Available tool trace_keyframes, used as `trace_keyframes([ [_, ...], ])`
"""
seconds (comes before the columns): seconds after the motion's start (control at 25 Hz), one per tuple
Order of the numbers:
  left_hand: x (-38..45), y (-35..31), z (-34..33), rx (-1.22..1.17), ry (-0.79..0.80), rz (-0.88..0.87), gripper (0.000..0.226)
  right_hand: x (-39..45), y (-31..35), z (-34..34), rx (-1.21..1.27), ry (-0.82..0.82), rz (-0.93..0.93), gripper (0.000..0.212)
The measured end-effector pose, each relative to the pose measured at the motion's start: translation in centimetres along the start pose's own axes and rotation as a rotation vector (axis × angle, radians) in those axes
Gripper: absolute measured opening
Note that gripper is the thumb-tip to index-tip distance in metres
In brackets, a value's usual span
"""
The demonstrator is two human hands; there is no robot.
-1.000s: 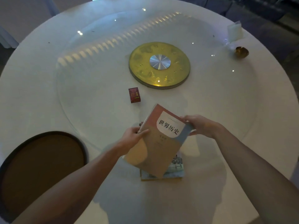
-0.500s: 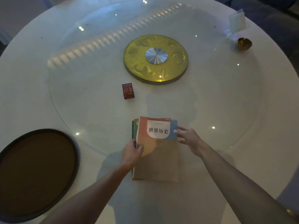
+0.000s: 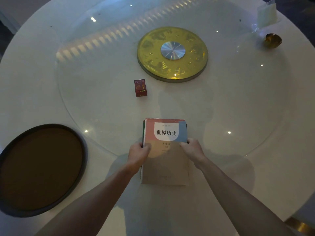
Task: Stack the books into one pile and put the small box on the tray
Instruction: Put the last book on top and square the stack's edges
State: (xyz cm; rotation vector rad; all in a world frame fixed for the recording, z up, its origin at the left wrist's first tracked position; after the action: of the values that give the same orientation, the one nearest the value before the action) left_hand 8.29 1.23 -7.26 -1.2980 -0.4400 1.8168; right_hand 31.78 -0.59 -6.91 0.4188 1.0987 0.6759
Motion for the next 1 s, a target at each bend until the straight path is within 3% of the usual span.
trace_keyframes([
  [0.24,0.6,0.1,0.0,0.055,0.014,0.030,0.023,0.5,0.6,-1.2,-0.065,-0.113,-0.037,0.043],
  [0.4,0.8,-0.1,0.2,0.293,-0.035,-0.084,0.020,0.7,0.1,-0.7,0.041,-0.120,-0.045,0.043],
  [0.56,0.9,0.3,-0.2,0.407,-0.064,-0.211,0.024,0.4,-0.7,-1.4,-0.012,-0.192,-0.053,0.038],
  [0.88,2.5,0.6,-0.1,0.490,-0.009,-0.201,0.025,-0.3,-0.9,-2.0,-0.078,-0.225,-0.015,0.041],
  [1.0,2.8,-0.7,0.4,0.519,0.038,-0.178,0.035,-1.1,-1.3,-1.1,0.051,-0.181,0.007,0.027],
])
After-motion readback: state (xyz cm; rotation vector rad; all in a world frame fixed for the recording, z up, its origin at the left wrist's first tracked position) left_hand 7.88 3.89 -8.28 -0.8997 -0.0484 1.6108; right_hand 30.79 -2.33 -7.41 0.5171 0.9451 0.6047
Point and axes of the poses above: each hand's wrist, its own x-axis towards the middle knuckle, its own z-axis out of the back of the hand, y = z × x, the point moved 3 cm from there along x, towards the middle knuckle
